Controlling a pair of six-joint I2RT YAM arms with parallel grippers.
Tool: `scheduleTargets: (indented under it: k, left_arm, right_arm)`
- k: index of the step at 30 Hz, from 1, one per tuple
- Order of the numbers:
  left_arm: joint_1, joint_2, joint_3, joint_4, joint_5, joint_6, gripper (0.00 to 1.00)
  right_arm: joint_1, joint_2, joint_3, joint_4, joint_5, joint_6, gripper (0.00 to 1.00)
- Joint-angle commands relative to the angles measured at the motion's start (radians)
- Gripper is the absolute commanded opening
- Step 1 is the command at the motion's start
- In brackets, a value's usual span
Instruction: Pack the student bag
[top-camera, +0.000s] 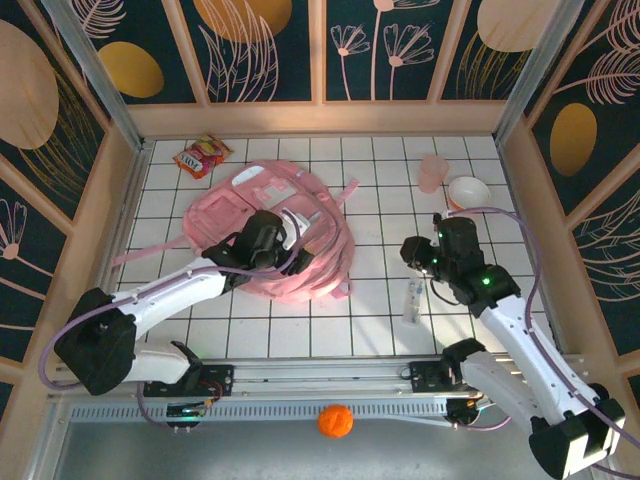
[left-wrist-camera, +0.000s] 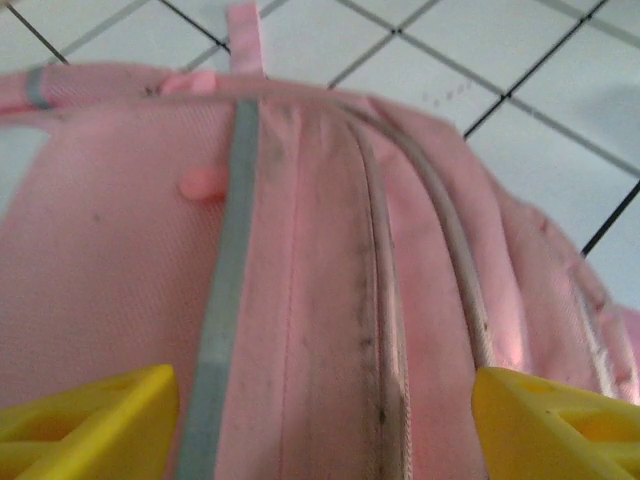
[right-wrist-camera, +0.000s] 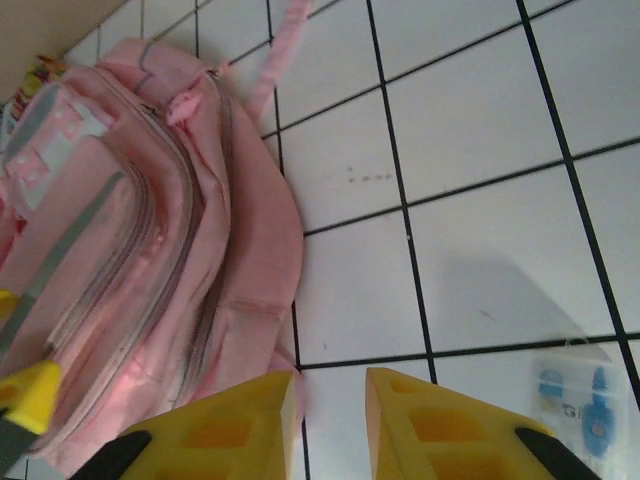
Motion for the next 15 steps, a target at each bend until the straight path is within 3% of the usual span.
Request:
scheduleTargets:
  k: [1,5,8,12,15]
  left_arm:
    - [-0.014,0.021,0.049,-0.045,-0.026,0.042,0.77]
    - [-0.017,0.035,0.057,-0.053,-0.064,0.055,0.77]
    - [-0.017,0.053,0.07,-0.074,-0.126,0.053,0.71]
    - [-0.017,0.059,0.094,-0.095,-0.199,0.026,0.5]
    - [-0.017,0.014,0.089,-0.069,-0.162,0.013,0.34]
  right_arm:
    - [-0.01,0.031,0.002,-0.054,0.04,0.001,0.3]
    - [-0.017,0.139,0.007,-0.195,0.09,0.055,0.47]
    - [-0.027,0.198,-0.019,-0.206,0.091,0.076,0.56]
    - [-0.055,0.229,-0.053,-0.178,0.061,0.086,0.96]
    - [-0.068,0.242,-0.064,-0.178,0.069,0.085,0.99]
